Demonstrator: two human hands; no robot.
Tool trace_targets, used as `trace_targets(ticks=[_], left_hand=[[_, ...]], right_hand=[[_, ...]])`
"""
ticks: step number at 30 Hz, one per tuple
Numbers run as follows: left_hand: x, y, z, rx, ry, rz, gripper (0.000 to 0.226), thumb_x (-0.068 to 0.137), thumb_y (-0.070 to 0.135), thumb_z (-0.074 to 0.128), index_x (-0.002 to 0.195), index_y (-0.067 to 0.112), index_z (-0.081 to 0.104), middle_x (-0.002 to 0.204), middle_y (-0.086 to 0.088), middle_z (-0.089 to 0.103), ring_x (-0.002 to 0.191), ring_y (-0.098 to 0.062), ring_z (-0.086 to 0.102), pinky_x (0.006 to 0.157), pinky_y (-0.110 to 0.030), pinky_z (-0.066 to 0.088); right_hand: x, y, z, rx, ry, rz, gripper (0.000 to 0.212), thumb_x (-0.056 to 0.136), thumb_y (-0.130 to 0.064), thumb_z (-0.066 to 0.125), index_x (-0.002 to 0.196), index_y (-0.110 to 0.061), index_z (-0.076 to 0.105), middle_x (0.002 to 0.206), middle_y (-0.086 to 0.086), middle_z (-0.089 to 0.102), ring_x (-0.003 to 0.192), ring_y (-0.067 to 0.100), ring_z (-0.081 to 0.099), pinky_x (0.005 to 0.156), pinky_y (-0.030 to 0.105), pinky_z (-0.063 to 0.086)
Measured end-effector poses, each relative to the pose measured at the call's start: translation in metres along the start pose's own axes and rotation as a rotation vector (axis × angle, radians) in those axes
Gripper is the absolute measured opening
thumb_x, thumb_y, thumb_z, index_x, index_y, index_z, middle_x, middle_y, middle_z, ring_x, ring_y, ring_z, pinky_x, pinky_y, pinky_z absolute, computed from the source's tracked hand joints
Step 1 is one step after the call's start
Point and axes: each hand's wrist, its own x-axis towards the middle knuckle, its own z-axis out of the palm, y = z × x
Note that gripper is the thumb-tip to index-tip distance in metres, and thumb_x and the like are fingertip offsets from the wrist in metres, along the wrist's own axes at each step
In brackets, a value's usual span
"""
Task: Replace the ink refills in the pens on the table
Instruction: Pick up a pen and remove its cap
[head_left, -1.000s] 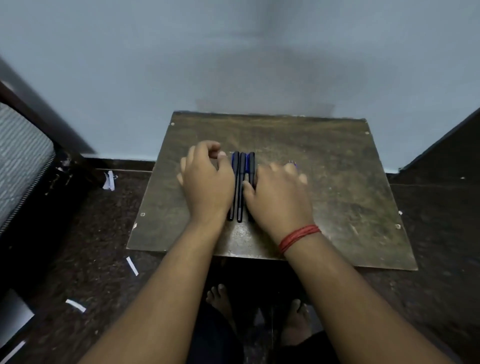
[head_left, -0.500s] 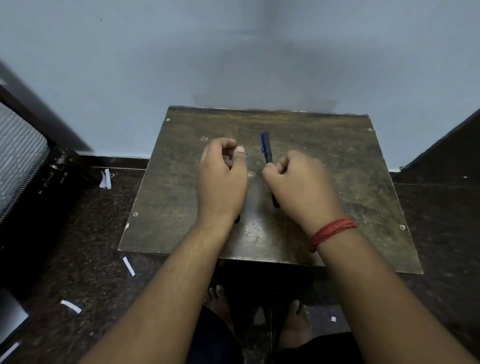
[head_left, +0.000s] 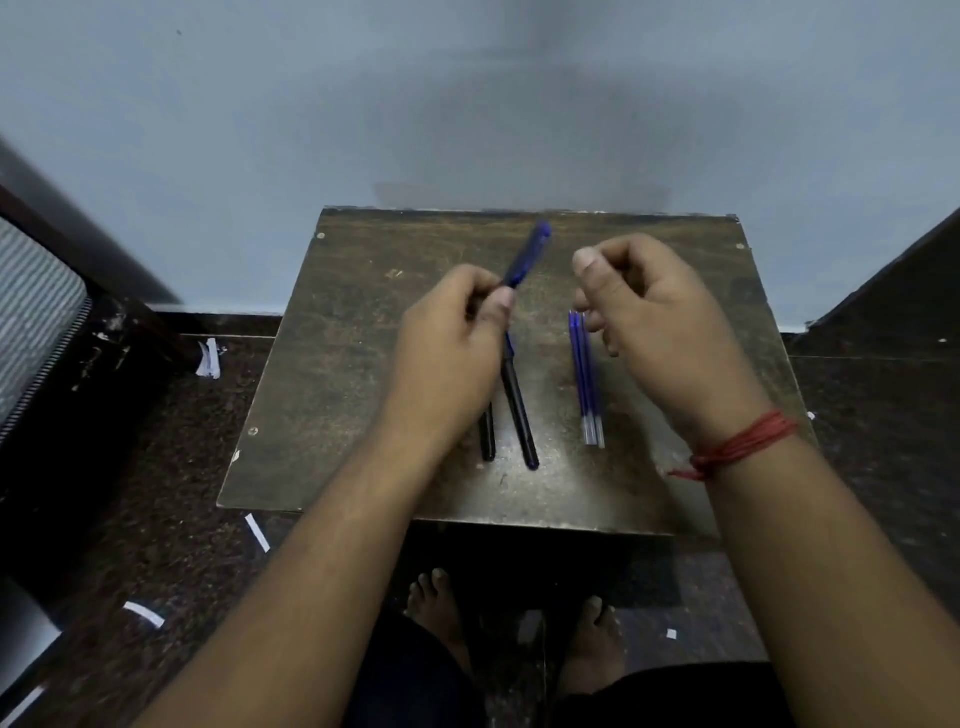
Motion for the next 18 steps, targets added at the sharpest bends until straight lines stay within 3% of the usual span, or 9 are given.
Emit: trace_targets(ticks=[3,8,10,14,16,18], left_hand=[[-0.008,0.007,0.01,0.161,-0.106,0.155,0.009,0.099,0.022,0.055,0.096,0.017,0.062,0.076,0.011,0.057,0.068,-0.004,0.052,0.057,-0.022,0.036],[-0.01,0.01,0.013,0.178,-0.118,0.176,0.014,0.1,0.022,0.054,0.089,0.016,0.058,0.064,0.012,0.048,0.055,-0.003,0.043,0.049,-0.021,0.029],[-0.011,0.011,0.014,0.132,-0.141,0.126,0.016,0.101,0.023,0.052,0.088,0.015,0.059,0.062,0.009,0.049,0.052,-0.005,0.041,0.047,-0.021,0.03],[-0.01,-0.001,0.009,0.032,-0.187,-0.034,0.023,0.104,0.027,0.046,0.09,0.022,0.064,0.066,0.007,0.053,0.055,-0.008,0.044,0.053,-0.027,0.035],[-0.007,-0.007,0.009,-0.068,-0.165,-0.122,0.025,0.103,0.032,0.044,0.091,0.024,0.064,0.066,0.009,0.052,0.053,-0.007,0.042,0.054,-0.027,0.034],[-0.008,-0.009,0.015,-0.247,-0.134,-0.211,0.025,0.099,0.039,0.043,0.089,0.027,0.062,0.067,0.01,0.053,0.051,-0.009,0.039,0.053,-0.03,0.032]], right_hand=[[0.003,0.007,0.0,0.172,-0.053,0.051,0.02,0.099,-0.038,0.058,0.093,-0.019,0.062,0.071,-0.003,0.065,0.059,0.009,0.058,0.055,0.026,0.044],[0.001,0.008,-0.001,0.243,-0.058,0.056,0.011,0.1,-0.02,0.059,0.09,-0.015,0.06,0.062,-0.002,0.06,0.05,0.009,0.052,0.047,0.019,0.041],[0.002,0.007,-0.003,0.264,-0.028,0.017,0.014,0.1,-0.015,0.057,0.087,-0.018,0.059,0.064,-0.002,0.06,0.05,0.008,0.051,0.046,0.019,0.04],[0.017,0.012,-0.046,0.488,0.31,-0.007,0.018,0.102,-0.013,0.05,0.087,-0.02,0.054,0.069,-0.004,0.064,0.051,0.008,0.049,0.047,0.021,0.038],[0.018,0.019,-0.063,0.381,0.385,-0.04,0.016,0.101,-0.016,0.053,0.087,-0.023,0.055,0.072,-0.002,0.063,0.054,0.01,0.053,0.05,0.025,0.042],[0.017,0.033,-0.057,0.137,0.309,-0.019,0.016,0.099,-0.017,0.059,0.086,-0.027,0.054,0.076,0.002,0.066,0.057,0.01,0.06,0.054,0.029,0.049]])
